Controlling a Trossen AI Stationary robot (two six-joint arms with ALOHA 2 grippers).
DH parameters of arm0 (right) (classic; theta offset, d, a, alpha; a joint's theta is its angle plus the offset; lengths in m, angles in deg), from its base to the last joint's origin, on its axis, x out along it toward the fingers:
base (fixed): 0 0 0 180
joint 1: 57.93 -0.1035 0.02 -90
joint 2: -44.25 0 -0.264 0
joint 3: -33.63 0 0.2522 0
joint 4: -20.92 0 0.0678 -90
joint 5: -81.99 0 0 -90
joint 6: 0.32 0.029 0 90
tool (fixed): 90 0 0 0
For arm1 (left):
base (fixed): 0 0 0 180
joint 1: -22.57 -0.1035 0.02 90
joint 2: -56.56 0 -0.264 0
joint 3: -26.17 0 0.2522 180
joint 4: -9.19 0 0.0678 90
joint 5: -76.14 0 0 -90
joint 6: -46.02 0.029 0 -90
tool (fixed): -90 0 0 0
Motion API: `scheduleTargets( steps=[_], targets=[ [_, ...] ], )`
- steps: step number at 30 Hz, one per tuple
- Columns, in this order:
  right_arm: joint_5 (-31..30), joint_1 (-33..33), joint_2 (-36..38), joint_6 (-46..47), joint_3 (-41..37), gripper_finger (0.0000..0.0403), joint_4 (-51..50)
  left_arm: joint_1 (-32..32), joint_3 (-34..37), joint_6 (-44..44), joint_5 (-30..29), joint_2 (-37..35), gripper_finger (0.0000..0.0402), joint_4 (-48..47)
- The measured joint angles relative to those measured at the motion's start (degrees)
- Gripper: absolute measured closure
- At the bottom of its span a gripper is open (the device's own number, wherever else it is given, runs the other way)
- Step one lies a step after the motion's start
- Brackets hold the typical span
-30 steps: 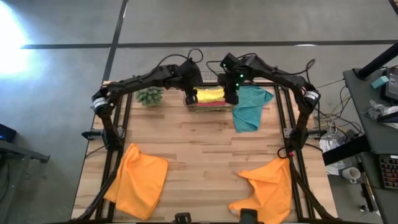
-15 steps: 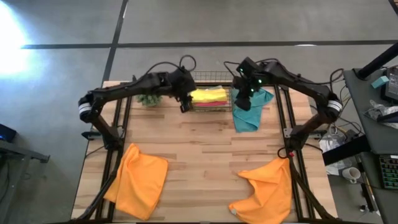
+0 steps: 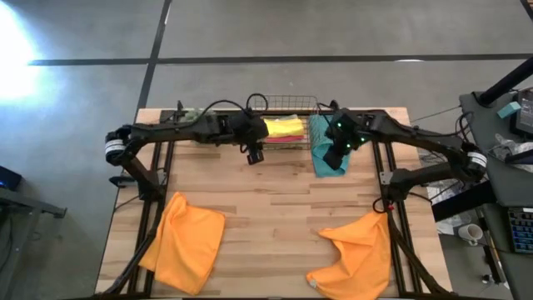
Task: Fold microfiber towels
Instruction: Fold the blue towel
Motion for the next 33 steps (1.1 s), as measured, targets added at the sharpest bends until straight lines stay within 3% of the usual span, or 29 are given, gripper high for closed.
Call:
scheduleTargets(
  steps=[7, 14, 21, 33],
  targets=[
    [-2.38, -0.11, 0.53, 6.49, -6.44, 0.0379, 2.68, 0.64, 4.21, -0.09, 3.93, 0.58, 0.0240, 7.25],
    [-4.35, -2.85, 0.11, 13.59, -14.80, 0.0380, 14.26, 0.62, 10.87, 0.09, 2.91, 0.69, 0.0240, 22.09],
    [-6.54, -3.65, -0.07, 17.34, -18.84, 0.0380, 22.15, 0.23, 11.44, 0.11, 3.40, 1.53, 0.0240, 23.11],
    [-7.90, -5.23, -0.07, 22.68, -24.34, 0.0380, 24.83, 0.23, 10.97, 1.10, 3.69, 1.81, 0.0240, 23.06]
  ],
)
